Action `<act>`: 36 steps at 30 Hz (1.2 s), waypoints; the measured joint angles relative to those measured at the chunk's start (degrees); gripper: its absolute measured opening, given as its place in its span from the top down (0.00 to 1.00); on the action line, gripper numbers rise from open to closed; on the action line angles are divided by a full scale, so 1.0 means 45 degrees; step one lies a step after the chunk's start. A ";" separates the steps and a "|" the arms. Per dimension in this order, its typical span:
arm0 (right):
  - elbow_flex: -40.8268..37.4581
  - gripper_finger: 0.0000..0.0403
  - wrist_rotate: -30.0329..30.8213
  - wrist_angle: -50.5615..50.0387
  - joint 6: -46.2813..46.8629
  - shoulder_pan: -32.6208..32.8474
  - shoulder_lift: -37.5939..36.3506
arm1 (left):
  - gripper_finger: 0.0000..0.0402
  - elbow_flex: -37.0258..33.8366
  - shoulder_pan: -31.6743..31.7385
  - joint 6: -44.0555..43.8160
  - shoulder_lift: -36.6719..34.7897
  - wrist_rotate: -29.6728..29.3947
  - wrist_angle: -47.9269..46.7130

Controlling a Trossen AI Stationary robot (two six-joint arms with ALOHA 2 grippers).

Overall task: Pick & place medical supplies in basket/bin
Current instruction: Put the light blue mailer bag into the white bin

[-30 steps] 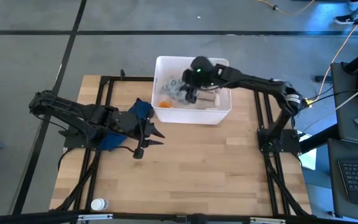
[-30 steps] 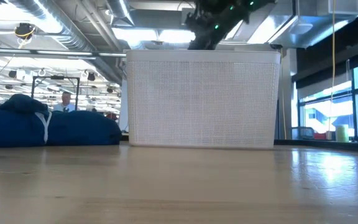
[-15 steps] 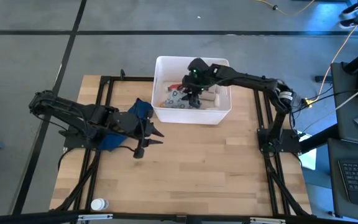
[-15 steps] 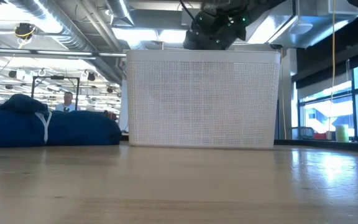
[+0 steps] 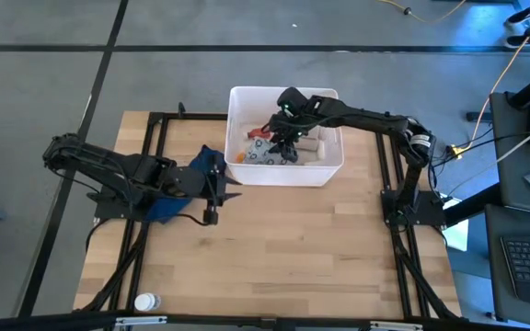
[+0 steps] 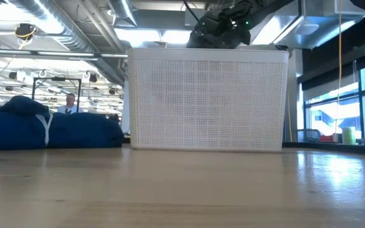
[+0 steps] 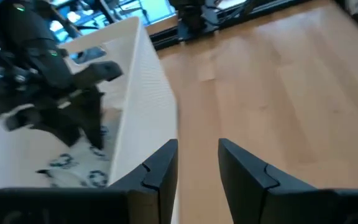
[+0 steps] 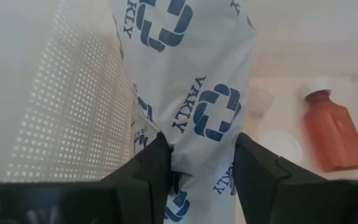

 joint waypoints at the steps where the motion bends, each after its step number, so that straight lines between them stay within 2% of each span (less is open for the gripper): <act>1: 0.0000 0.65 0.0003 0.0005 0.0175 0.0005 0.0000 | 0.73 0.0000 0.0000 0.0257 0.0000 -0.0184 -0.0014; 4: 0.0000 0.65 0.0019 0.0016 0.0631 0.0021 0.0000 | 0.73 0.0000 0.0000 0.0910 0.0000 -0.0786 -0.0016; 12: -0.0005 0.65 -0.0367 0.0610 0.0274 0.0087 0.0000 | 0.73 0.0000 0.0000 0.1518 0.0000 -0.2036 -0.0016; 25: -0.0582 0.65 -0.0311 0.1131 0.0275 0.0563 -0.0005 | 0.73 0.0000 0.0000 0.1523 0.0000 -0.2387 -0.0186; 29: -0.0714 0.60 -0.0267 0.1118 0.0295 0.0606 -0.0005 | 0.73 0.0000 0.0000 0.1558 0.0000 -0.2436 -0.0181; 36: -0.0714 0.46 -0.0270 0.1263 0.0285 0.0602 -0.0005 | 0.73 0.0000 0.0000 0.1550 0.0000 -0.2977 -0.0225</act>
